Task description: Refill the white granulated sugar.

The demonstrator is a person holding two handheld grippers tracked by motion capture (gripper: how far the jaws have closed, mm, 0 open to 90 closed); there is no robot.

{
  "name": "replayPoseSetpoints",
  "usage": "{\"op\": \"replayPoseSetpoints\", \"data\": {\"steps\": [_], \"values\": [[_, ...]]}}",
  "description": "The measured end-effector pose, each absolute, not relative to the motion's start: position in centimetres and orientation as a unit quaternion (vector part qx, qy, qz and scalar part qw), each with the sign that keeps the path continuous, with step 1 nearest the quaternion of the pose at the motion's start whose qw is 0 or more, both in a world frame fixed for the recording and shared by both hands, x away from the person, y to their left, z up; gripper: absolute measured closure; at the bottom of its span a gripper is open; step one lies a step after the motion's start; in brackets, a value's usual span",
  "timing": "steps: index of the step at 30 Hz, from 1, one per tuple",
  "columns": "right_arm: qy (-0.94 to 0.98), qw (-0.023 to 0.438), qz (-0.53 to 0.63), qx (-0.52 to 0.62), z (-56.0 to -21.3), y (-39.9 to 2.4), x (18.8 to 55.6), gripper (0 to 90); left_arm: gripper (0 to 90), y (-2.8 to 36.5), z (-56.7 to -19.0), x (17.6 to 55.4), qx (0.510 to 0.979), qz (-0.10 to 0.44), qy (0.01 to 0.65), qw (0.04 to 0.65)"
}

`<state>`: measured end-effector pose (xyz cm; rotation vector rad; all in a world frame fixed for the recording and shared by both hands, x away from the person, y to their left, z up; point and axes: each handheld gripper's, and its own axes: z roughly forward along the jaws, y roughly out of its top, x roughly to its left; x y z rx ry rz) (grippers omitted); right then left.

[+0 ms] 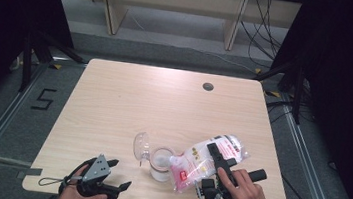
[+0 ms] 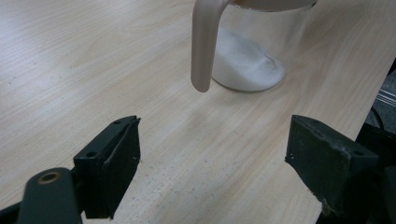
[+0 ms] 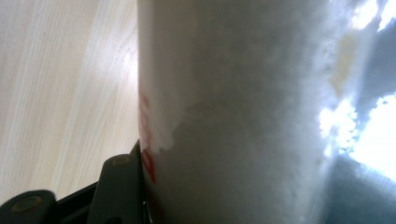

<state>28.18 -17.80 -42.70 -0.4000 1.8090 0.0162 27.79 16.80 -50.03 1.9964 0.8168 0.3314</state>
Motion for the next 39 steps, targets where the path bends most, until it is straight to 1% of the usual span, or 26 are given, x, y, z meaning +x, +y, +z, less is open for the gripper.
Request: {"op": "replayPoseSetpoints", "data": {"steps": [1, 2, 3, 4, 7, 8, 9, 10, 11, 13, 16, 18, 19, 21, 23, 24, 25, 26, 28, 29, 31, 32, 33, 35, 36, 39], "values": [[0.771, 0.607, 0.011, -0.192, -42.6, -17.6, 28.3, 48.0, 17.4, 16.8, -50.0, 27.8, 0.811, 0.136, 0.332, 0.462], [0.777, 0.604, 0.015, -0.177, -42.8, -17.6, 28.2, 48.0, 17.4, 16.8, -50.0, 27.8, 0.812, 0.135, 0.332, 0.461], [0.779, 0.600, 0.011, -0.179, -42.8, -17.5, 28.2, 48.0, 17.4, 17.0, -50.0, 27.9, 0.815, 0.146, 0.325, 0.457], [0.771, 0.606, 0.014, -0.195, -42.6, -17.2, 28.4, 48.0, 17.4, 17.2, -49.9, 28.1, 0.826, 0.146, 0.310, 0.449], [0.777, 0.603, 0.013, -0.183, -42.7, -17.2, 28.6, 48.0, 17.4, 16.8, -50.0, 27.8, 0.814, 0.137, 0.328, 0.459], [0.773, 0.603, 0.012, -0.196, -42.6, -17.2, 28.8, 48.1, 17.4, 17.0, -50.0, 28.0, 0.818, 0.142, 0.320, 0.455], [0.778, 0.603, 0.014, -0.177, -42.7, -17.3, 28.8, 48.1, 17.4, 16.8, -50.0, 27.8, 0.813, 0.134, 0.329, 0.462], [0.772, 0.606, 0.012, -0.192, -42.4, -17.3, 29.0, 48.1, 17.4, 16.9, -50.0, 27.9, 0.816, 0.135, 0.327, 0.458], [0.780, 0.603, 0.018, -0.169, -42.7, -17.6, 28.9, 48.1, 17.4, 16.9, -50.0, 27.9, 0.815, 0.135, 0.327, 0.458], [0.776, 0.605, 0.016, -0.176, -42.6, -17.8, 29.0, 48.1, 17.4, 17.0, -50.0, 28.0, 0.821, 0.137, 0.321, 0.451], [0.777, 0.603, 0.005, -0.180, -42.4, -18.0, 28.9, 48.2, 17.4, 16.9, -50.0, 27.9, 0.815, 0.135, 0.327, 0.459], [0.784, 0.600, 0.009, -0.160, -42.7, -18.2, 28.6, 48.2, 17.4, 16.8, -50.1, 27.9, 0.810, 0.139, 0.330, 0.464], [0.782, 0.601, 0.011, -0.161, -42.7, -18.2, 28.5, 48.2, 17.4, 17.0, -50.0, 28.0, 0.817, 0.148, 0.319, 0.456], [0.780, 0.602, 0.007, -0.172, -42.7, -18.1, 28.4, 48.2, 17.4, 17.1, -50.0, 28.1, 0.821, 0.145, 0.313, 0.455], [0.776, 0.603, 0.000, -0.187, -42.6, -17.8, 28.4, 48.2, 17.4, 16.8, -50.1, 27.8, 0.811, 0.139, 0.331, 0.462], [0.783, 0.602, 0.020, -0.155, -43.1, -17.9, 28.2, 48.2, 17.4, 16.8, -50.1, 27.9, 0.812, 0.137, 0.329, 0.463], [0.783, 0.602, 0.020, -0.155, -43.1, -17.9, 28.2, 48.2, 17.4, 16.8, -50.1, 27.9, 0.811, 0.136, 0.329, 0.464], [0.776, 0.603, 0.007, -0.184, -42.7, -17.6, 28.4, 48.3, 17.4, 16.8, -50.1, 27.9, 0.811, 0.137, 0.330, 0.463], [0.780, 0.600, 0.009, -0.176, -42.8, -17.5, 28.3, 48.3, 17.4, 17.0, -50.0, 27.9, 0.817, 0.144, 0.325, 0.453], [0.771, 0.607, 0.011, -0.190, -42.7, -17.4, 28.5, 48.3, 17.4, 17.0, -50.0, 27.9, 0.817, 0.144, 0.326, 0.453], [0.779, 0.604, 0.018, -0.171, -42.9, -17.4, 28.6, 48.3, 17.4, 16.8, -50.1, 27.9, 0.813, 0.137, 0.327, 0.462], [0.780, 0.599, 0.010, -0.181, -42.7, -17.4, 28.7, 48.3, 17.4, 16.8, -50.1, 27.9, 0.813, 0.137, 0.327, 0.462], [0.775, 0.602, 0.008, -0.191, -42.6, -17.4, 28.9, 48.3, 17.4, 16.9, -50.1, 27.9, 0.814, 0.140, 0.327, 0.460], [0.777, 0.605, 0.016, -0.173, -42.8, -17.6, 29.0, 48.4, 17.4, 16.9, -50.1, 28.0, 0.813, 0.142, 0.328, 0.460], [0.776, 0.601, -0.003, -0.192, -42.3, -17.5, 29.0, 48.4, 17.4, 16.9, -50.1, 28.0, 0.813, 0.142, 0.328, 0.460], [0.778, 0.604, 0.010, -0.171, -42.8, -18.2, 29.0, 48.4, 17.4, 16.8, -50.1, 27.9, 0.811, 0.137, 0.330, 0.463]]}}
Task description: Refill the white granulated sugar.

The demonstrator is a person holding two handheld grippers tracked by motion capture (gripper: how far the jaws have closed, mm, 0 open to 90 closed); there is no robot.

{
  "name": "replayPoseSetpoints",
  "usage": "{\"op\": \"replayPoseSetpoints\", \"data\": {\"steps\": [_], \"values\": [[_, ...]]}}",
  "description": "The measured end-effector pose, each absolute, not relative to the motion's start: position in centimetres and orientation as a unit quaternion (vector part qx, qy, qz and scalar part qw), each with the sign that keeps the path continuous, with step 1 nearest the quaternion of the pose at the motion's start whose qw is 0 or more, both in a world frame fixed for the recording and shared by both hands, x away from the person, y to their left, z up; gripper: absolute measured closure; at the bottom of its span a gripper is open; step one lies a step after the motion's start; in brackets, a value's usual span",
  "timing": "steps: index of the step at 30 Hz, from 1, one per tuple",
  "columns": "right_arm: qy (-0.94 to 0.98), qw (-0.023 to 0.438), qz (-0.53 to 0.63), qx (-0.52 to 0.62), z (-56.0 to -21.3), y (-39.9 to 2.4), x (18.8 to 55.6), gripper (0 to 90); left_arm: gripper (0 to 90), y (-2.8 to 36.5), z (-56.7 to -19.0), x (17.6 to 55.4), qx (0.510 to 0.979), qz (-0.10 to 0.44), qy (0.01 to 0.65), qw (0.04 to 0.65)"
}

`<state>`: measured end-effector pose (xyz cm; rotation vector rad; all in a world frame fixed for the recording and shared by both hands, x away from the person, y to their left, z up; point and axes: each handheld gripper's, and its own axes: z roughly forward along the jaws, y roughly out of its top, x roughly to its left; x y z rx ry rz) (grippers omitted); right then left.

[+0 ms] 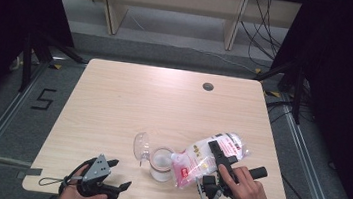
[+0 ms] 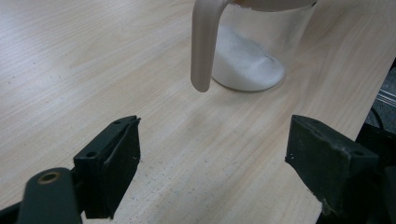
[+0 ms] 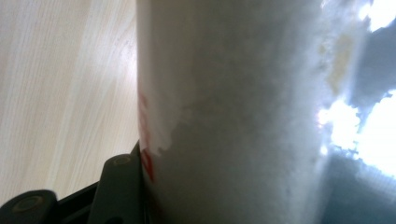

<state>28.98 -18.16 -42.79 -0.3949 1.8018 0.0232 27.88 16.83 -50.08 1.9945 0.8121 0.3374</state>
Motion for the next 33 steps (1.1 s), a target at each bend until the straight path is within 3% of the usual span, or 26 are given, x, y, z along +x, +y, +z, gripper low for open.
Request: {"op": "replayPoseSetpoints", "data": {"steps": [33], "values": [[0.772, 0.605, 0.005, -0.194, -42.7, -17.4, 28.4, 48.8, 17.4, 16.8, -50.1, 27.8, 0.810, 0.132, 0.331, 0.466]]}}
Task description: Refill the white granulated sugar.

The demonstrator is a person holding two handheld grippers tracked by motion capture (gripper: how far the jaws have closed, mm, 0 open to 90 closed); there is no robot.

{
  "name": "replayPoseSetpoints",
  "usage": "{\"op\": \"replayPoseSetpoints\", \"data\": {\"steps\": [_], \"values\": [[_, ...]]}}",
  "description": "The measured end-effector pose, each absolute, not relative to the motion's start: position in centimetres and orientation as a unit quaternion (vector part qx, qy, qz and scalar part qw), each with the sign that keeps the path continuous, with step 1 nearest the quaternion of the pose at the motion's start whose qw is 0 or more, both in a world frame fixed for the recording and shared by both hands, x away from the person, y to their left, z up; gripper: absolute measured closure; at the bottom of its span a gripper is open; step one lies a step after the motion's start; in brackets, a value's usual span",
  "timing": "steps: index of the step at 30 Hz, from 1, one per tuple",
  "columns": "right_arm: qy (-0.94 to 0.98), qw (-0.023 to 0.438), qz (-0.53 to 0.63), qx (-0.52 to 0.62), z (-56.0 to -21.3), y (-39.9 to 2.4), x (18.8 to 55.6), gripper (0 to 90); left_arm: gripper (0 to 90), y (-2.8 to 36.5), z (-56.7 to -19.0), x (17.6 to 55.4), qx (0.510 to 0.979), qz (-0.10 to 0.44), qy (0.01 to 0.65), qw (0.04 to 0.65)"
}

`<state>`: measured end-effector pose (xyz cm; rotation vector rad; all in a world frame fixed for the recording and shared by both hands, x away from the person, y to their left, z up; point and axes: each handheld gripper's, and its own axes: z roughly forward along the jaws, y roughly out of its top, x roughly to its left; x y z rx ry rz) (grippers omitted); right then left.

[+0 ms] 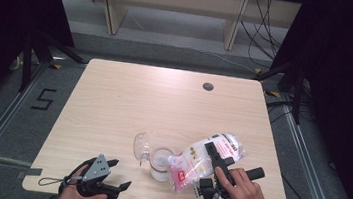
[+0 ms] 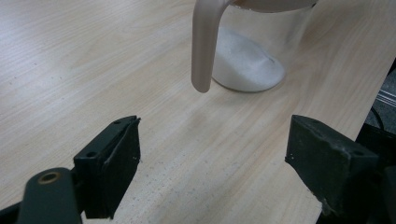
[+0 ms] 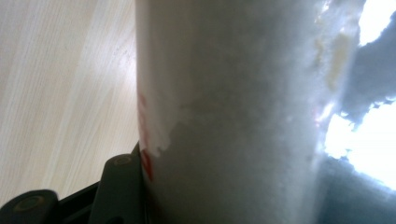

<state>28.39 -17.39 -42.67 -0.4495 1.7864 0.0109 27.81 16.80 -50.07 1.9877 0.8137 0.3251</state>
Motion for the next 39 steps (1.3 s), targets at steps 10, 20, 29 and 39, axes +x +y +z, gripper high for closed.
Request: {"op": "replayPoseSetpoints", "data": {"steps": [10, 20, 29, 39], "values": [[0.767, 0.610, -0.002, -0.199, -42.42, -17.04, 28.78, 49.1, 17.5, 16.83, -50.08, 27.87, 0.810, 0.138, 0.331, 0.463], [0.773, 0.610, 0.003, -0.175, -42.68, -17.65, 28.37, 49.5, 17.4, 16.81, -50.08, 27.86, 0.811, 0.137, 0.330, 0.464], [0.766, 0.612, 0.000, -0.197, -42.45, -17.11, 28.75, 49.9, 17.5, 16.82, -50.07, 27.87, 0.812, 0.139, 0.330, 0.461], [0.776, 0.606, 0.010, -0.175, -42.67, -17.65, 28.61, 50.4, 17.5, 16.80, -50.08, 27.83, 0.810, 0.136, 0.331, 0.465]]}}
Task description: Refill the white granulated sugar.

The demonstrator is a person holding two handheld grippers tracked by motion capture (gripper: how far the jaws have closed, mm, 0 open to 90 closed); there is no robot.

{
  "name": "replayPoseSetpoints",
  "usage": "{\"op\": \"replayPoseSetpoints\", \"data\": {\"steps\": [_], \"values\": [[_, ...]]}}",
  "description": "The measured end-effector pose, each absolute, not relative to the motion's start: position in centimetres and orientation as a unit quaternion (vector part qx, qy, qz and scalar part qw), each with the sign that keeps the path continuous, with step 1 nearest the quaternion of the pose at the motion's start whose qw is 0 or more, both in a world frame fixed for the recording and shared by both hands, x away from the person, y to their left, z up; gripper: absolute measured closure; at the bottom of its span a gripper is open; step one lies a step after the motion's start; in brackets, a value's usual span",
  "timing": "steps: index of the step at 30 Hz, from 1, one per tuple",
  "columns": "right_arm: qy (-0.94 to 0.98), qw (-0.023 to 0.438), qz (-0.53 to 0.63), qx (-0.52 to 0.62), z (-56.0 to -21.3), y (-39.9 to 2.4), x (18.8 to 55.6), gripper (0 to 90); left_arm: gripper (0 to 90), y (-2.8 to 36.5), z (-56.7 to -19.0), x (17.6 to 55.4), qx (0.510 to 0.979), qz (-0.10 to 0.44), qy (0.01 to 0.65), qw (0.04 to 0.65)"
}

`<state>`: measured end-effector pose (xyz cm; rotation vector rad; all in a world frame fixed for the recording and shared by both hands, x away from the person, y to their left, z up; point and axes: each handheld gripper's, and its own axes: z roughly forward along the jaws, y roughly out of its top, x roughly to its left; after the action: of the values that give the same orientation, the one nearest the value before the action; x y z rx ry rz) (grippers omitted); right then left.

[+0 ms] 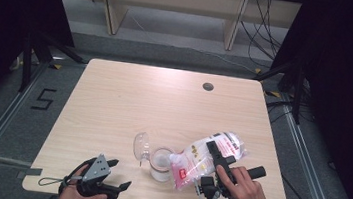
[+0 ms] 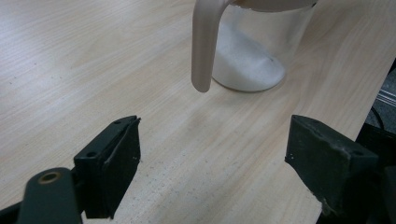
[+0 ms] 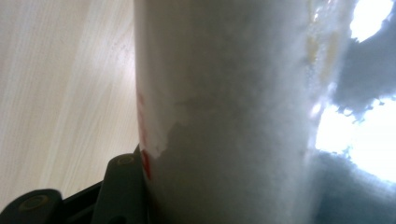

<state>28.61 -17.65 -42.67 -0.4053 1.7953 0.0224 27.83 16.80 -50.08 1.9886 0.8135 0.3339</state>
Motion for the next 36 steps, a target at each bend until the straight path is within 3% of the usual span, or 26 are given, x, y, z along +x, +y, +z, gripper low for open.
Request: {"op": "replayPoseSetpoints", "data": {"steps": [36], "values": [[0.767, 0.612, 0.002, -0.194, -42.20, -17.33, 28.69, 51.4, 17.5, 16.78, -50.09, 27.85, 0.810, 0.136, 0.331, 0.465]]}}
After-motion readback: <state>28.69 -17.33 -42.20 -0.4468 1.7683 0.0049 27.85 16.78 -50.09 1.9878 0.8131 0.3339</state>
